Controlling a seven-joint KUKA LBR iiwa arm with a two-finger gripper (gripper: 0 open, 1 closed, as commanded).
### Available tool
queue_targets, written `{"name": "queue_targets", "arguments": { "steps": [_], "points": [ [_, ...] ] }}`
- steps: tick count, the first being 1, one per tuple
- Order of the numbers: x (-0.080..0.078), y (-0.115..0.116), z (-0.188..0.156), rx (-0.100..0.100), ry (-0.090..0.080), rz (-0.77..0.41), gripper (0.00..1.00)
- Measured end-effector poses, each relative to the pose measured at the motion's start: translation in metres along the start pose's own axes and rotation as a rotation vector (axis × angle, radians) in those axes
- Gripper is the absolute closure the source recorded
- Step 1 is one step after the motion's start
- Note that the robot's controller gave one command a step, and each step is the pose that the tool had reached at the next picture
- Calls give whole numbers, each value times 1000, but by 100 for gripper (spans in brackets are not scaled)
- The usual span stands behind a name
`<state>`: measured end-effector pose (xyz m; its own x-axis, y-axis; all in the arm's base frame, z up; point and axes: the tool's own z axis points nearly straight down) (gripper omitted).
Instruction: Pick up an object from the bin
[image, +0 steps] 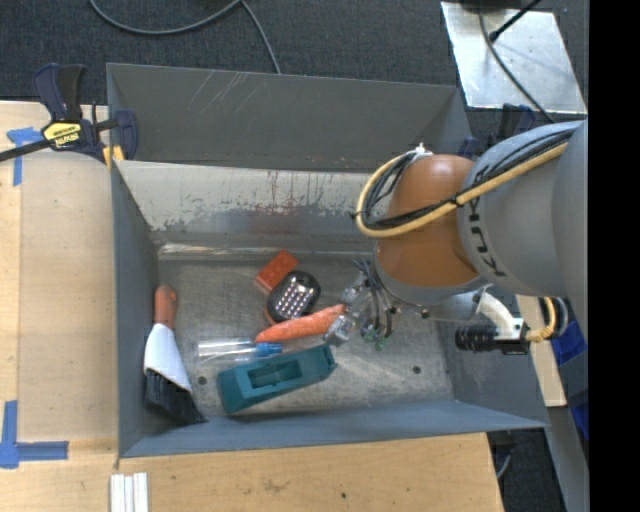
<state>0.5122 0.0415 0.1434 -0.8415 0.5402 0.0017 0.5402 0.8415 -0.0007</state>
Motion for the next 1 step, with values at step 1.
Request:
{"name": "queue_targets", "arguments": {
  "steps": [1],
  "points": [
    [-18,20,-47,2,0,52,100]
  ]
}}
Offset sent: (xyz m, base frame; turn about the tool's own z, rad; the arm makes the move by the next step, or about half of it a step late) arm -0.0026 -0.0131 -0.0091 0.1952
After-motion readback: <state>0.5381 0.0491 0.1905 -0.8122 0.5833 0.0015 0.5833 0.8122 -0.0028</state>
